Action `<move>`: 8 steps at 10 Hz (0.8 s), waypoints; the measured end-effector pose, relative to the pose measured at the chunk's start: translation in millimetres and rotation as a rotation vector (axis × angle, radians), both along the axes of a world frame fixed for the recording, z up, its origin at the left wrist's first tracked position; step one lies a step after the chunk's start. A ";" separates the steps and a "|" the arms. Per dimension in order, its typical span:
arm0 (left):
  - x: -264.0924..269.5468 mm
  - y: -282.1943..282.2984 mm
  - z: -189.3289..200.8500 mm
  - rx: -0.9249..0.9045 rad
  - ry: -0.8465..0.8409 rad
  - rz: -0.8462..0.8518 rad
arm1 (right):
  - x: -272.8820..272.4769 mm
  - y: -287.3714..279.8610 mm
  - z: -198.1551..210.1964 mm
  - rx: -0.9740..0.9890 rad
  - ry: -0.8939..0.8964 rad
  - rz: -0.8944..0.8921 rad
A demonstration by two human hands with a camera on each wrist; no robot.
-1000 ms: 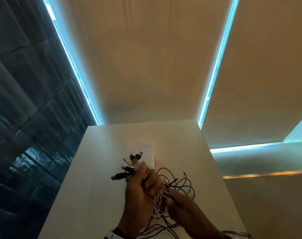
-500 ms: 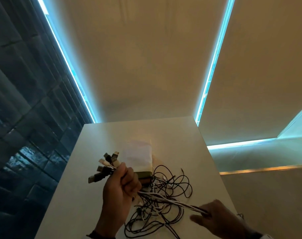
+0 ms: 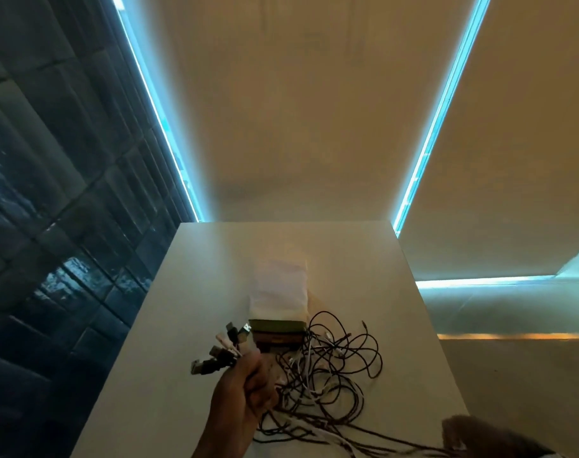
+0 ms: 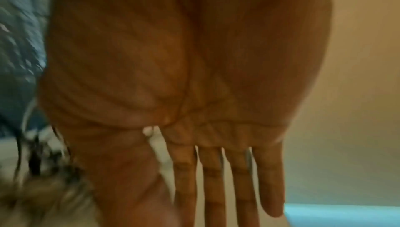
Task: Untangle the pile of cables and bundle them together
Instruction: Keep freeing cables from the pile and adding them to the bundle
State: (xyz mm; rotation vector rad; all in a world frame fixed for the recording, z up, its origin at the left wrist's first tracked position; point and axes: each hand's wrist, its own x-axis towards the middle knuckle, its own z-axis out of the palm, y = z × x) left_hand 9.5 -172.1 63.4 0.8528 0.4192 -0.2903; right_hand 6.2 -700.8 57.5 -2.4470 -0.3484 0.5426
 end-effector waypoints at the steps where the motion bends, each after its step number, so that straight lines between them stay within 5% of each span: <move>1: -5.0 11.0 -18.0 -0.043 0.069 0.084 | 55.0 212.4 23.9 -0.040 -0.295 0.106; 2: -9.2 13.3 -28.8 -0.072 0.075 0.183 | 51.2 331.3 37.8 0.087 -0.258 -0.013; 4: -8.7 29.9 -46.9 -0.080 0.114 0.270 | 98.9 469.1 -67.5 -0.174 0.078 0.265; 6: -11.3 46.7 -63.3 0.049 0.167 0.199 | 92.7 468.5 -119.5 -0.363 0.213 0.144; 8: -12.3 46.0 -60.0 0.101 0.189 0.193 | 87.3 462.4 -129.6 -0.373 0.246 0.070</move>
